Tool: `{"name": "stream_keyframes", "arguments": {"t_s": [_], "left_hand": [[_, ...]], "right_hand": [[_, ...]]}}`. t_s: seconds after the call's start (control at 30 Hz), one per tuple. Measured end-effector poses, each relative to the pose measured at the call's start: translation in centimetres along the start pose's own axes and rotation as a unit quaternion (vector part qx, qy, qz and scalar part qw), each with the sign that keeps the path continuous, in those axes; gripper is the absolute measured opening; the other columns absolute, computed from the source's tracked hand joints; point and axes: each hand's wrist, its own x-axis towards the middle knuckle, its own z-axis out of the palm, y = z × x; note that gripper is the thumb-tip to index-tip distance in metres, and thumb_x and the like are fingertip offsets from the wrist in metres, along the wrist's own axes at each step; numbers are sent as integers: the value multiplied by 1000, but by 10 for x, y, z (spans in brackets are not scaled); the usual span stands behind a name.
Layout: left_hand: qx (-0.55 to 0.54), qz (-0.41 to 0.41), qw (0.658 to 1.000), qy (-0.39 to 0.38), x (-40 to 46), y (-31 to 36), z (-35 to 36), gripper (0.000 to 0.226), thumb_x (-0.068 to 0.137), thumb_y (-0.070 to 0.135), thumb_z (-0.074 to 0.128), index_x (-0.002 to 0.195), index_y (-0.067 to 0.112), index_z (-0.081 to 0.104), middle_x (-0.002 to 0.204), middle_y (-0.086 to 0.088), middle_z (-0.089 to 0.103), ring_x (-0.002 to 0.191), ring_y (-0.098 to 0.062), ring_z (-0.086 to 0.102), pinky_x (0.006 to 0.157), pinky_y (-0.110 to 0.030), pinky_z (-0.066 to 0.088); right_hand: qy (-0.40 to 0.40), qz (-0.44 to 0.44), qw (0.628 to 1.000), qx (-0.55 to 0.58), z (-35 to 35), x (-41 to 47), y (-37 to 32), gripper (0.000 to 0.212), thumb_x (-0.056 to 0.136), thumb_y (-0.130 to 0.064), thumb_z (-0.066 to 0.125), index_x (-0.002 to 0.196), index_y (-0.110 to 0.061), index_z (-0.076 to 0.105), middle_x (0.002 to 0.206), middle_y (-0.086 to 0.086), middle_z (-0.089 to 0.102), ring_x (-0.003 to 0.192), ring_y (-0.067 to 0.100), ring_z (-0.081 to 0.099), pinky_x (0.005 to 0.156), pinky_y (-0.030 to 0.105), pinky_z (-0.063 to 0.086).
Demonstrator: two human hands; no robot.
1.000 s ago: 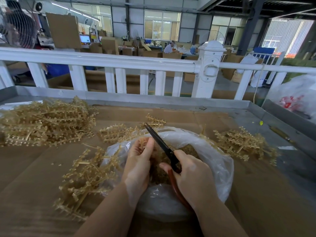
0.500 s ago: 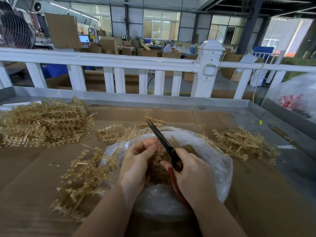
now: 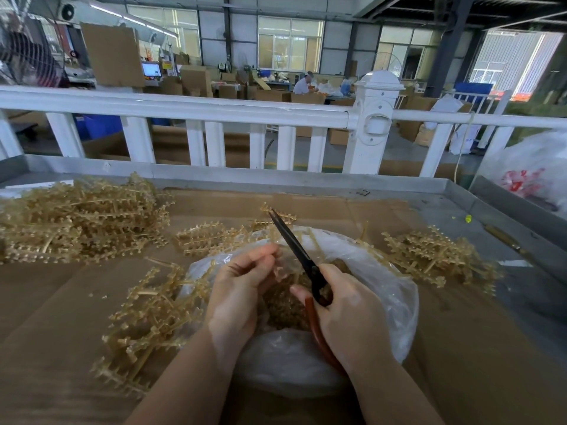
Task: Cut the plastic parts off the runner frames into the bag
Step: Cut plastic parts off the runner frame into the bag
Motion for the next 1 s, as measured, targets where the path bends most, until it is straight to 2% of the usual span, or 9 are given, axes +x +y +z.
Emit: {"name": "stream_keyframes", "arguments": {"t_s": [0.1, 0.23, 0.37, 0.47, 0.57, 0.77, 0.9, 1.0], "left_hand": [[-12, -8, 1000, 8, 2, 0, -2, 30, 65, 0, 64, 90, 11, 77, 92, -9, 74, 89, -19, 68, 78, -23, 56], [-16, 10, 999, 28, 0, 1, 0, 31, 60, -2, 66, 85, 13, 77, 79, -4, 72, 74, -12, 68, 70, -19, 57], [-23, 25, 998, 45, -1, 4, 2, 33, 57, -2, 68, 88, 8, 72, 79, -6, 73, 74, -13, 70, 69, -20, 57], [-18, 34, 998, 52, -3, 3, 3, 34, 58, -8, 66, 88, 7, 69, 74, -4, 72, 70, -12, 69, 68, -20, 57], [-24, 33, 997, 62, -2, 2, 4, 34, 67, -15, 61, 91, 8, 70, 78, -4, 73, 73, -11, 69, 70, -20, 57], [-88, 35, 994, 58, 2, 2, 1, 39, 63, -3, 62, 100, 9, 68, 85, -6, 74, 79, -13, 72, 67, -19, 56], [-113, 31, 991, 68, 4, 3, 1, 36, 69, -9, 59, 98, 9, 67, 84, -5, 75, 79, -12, 72, 64, -19, 56], [-127, 33, 990, 57, 3, 4, 1, 38, 64, -8, 56, 98, 8, 67, 86, -6, 75, 81, -12, 72, 66, -19, 56]], "right_hand": [[5, -2, 1000, 8, 0, 0, 0, 28, 82, -53, 62, 88, -25, 62, 66, -10, 56, 62, 8, 54, 56, 20, 43], [9, 2, 1000, 17, -2, -1, -1, 30, 82, -55, 59, 88, -26, 62, 68, -11, 58, 64, 6, 54, 57, 17, 41], [7, 5, 1000, 15, -2, 0, -1, 27, 82, -54, 62, 88, -28, 61, 68, -12, 57, 64, 5, 53, 57, 17, 41], [-3, 4, 1000, 3, -2, -1, -1, 27, 81, -55, 62, 88, -29, 60, 68, -13, 55, 64, 5, 51, 57, 14, 36], [-17, -3, 1000, -7, -2, -2, -1, 32, 80, -58, 58, 94, -30, 62, 73, -14, 58, 70, 4, 52, 61, 11, 31], [-42, -15, 999, -15, -4, -2, -2, 34, 80, -62, 51, 94, -32, 61, 74, -15, 58, 70, 2, 51, 61, 5, 27], [-41, -22, 999, -15, -4, -1, -3, 32, 79, -57, 61, 94, -29, 64, 75, -13, 62, 70, 2, 52, 62, 3, 26], [-55, -27, 998, -13, -4, -1, -3, 33, 80, -55, 61, 99, -28, 65, 81, -13, 64, 75, 3, 55, 67, 6, 30]]}}
